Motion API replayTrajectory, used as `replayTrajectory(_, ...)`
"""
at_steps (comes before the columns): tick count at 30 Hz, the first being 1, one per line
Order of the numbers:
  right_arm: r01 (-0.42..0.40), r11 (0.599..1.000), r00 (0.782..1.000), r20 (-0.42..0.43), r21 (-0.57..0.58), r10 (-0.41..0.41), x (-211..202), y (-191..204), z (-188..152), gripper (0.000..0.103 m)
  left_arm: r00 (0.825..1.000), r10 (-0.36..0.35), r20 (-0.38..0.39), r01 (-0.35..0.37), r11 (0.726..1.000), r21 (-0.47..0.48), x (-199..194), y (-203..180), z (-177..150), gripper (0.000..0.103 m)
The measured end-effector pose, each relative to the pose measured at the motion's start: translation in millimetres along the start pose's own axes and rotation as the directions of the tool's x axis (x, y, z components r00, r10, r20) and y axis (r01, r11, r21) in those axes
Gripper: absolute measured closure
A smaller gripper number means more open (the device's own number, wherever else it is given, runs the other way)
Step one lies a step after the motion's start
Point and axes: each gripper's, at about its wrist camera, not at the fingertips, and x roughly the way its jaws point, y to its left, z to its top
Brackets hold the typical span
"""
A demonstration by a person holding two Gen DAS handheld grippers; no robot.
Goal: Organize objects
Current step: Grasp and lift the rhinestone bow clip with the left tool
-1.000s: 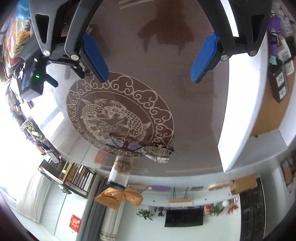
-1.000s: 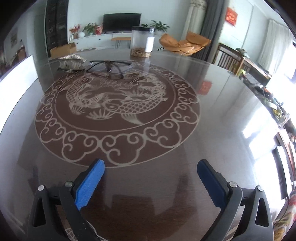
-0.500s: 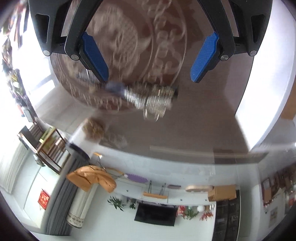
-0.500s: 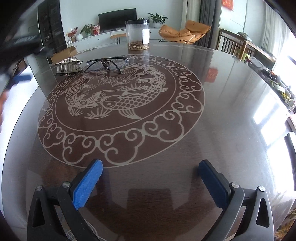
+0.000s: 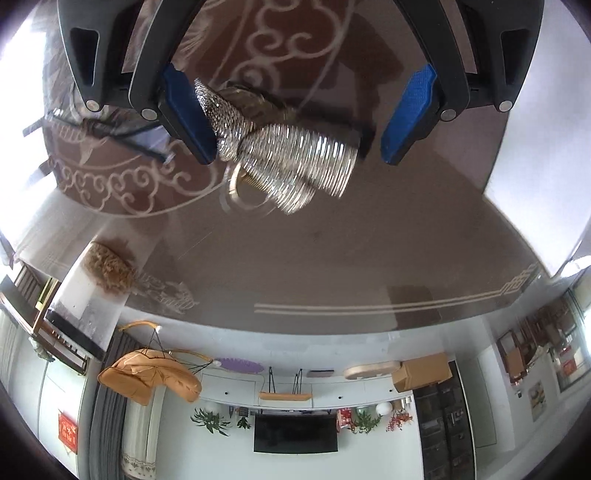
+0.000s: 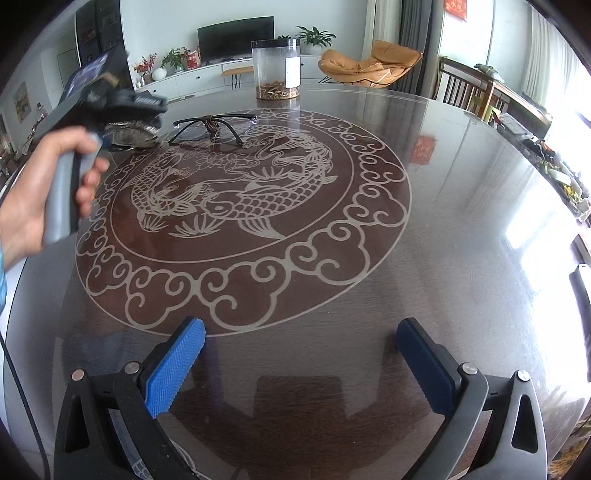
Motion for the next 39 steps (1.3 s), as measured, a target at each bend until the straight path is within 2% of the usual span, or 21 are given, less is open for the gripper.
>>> replayTrajectory(4,0.000,1.000,1.000,0.000,0.000,0.000,0.2,0.0,0.1,0.000,1.000,0.021,-0.019,-0.021,1.000,0.009,-7.3,25.6,-17.8,0.012)
replayTrajectory(8,0.000,1.000,1.000,0.000,0.000,0.000,0.3,0.2,0.3,0.000,0.999,0.035,-0.005,-0.035,0.998,0.047,-22.4,35.0,-34.9,0.012)
replayTrajectory(15,0.001,1.000,1.000,0.000,0.000,-0.001,0.4,0.2,0.4,0.000,0.998,-0.051,0.022,0.050,0.999,0.020,-40.3,42.0,-43.2,0.012)
replayTrajectory(19,0.001,1.000,1.000,0.000,0.000,-0.001,0.5,0.7,0.4,0.000,0.998,-0.050,0.036,0.048,0.997,0.060,-32.2,28.0,-36.3,0.012)
replayTrajectory(23,0.001,1.000,1.000,0.000,0.000,-0.001,0.4,0.3,0.3,0.000,1.000,0.004,0.012,-0.004,0.999,0.048,-11.5,24.0,-16.4,0.012)
replayTrajectory(27,0.000,1.000,1.000,0.000,0.001,0.000,0.4,0.1,0.3,0.000,0.999,-0.022,-0.035,0.022,1.000,-0.007,12.8,31.0,1.6,0.012)
replayTrajectory(29,0.000,1.000,1.000,0.000,0.001,0.000,0.5,0.6,0.5,0.000,0.999,-0.012,-0.044,0.012,1.000,0.013,22.2,26.4,9.0,0.007)
replayTrajectory(31,0.000,1.000,1.000,0.000,0.000,0.000,0.8,0.5,1.0,0.000,0.999,-0.028,-0.042,0.030,0.999,0.044,26.4,20.9,15.6,0.007)
replayTrajectory(32,0.000,1.000,1.000,0.000,0.001,0.000,0.9,0.5,1.0,0.000,0.999,-0.026,-0.031,0.028,0.998,0.055,25.9,18.2,17.4,0.017)
replayTrajectory(33,0.000,1.000,1.000,0.000,0.001,0.000,0.7,0.5,1.1,0.000,1.000,-0.029,-0.007,0.029,0.997,0.069,22.8,16.1,17.2,0.035)
replayTrajectory(36,0.000,1.000,1.000,0.000,0.001,0.000,0.9,0.7,1.1,0.000,0.999,-0.038,0.019,0.036,0.993,0.112,11.9,10.1,7.2,0.041)
replayTrajectory(39,0.000,1.000,1.000,0.000,0.001,0.000,0.7,0.6,1.0,0.000,0.995,-0.101,0.004,0.099,0.984,0.146,-6.4,4.0,-16.4,0.043)
